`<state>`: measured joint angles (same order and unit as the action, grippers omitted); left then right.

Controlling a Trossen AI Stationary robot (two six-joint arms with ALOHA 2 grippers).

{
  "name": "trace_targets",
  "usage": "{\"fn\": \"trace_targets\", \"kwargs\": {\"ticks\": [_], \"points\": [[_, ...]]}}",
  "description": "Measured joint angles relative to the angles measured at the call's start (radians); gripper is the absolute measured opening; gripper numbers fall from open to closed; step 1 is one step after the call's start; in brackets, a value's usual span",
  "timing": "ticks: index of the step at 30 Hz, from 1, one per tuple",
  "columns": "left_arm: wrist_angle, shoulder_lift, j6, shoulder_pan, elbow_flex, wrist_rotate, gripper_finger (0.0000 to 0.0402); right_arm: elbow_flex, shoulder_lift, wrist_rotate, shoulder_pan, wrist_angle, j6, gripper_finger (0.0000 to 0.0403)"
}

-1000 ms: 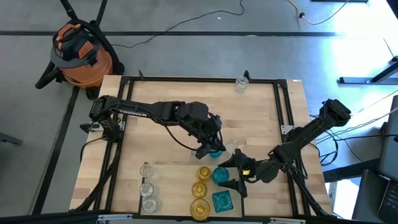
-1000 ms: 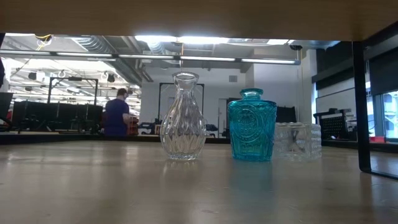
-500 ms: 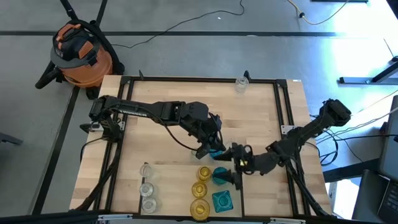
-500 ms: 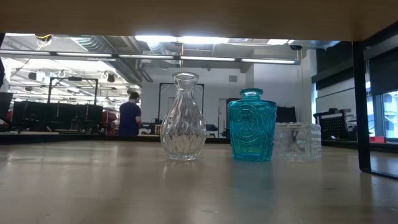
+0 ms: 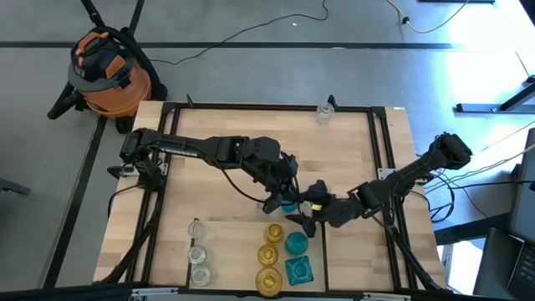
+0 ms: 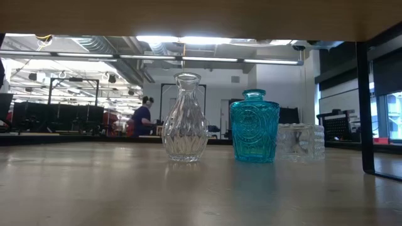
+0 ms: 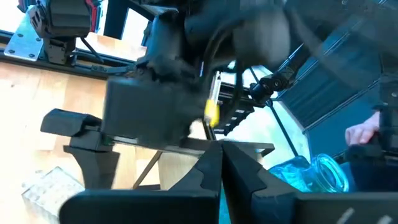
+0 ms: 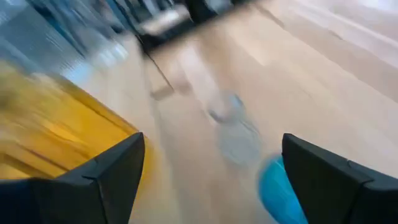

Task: Sort vases onto shelf
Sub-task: Put the blue vase on the shelf aligned with the other blue vase

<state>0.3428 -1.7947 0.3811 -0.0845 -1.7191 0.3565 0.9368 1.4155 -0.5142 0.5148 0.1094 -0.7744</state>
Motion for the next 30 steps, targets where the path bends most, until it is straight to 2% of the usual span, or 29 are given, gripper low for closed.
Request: {"fn": "trace_targets", "kwargs": {"ticks": [3,30], "points": [[0.001,0.0,-0.013,0.0,0.0,0.0,0.0001,-0.001,0.002,-0.004,0.001,0.069,-0.036,0.0335],[0.005,0.0,-0.044,0.001,0.0,-0.001,0.0001,-0.001,0.001,0.224,0.003,0.065,-0.002,0.0335]]}}
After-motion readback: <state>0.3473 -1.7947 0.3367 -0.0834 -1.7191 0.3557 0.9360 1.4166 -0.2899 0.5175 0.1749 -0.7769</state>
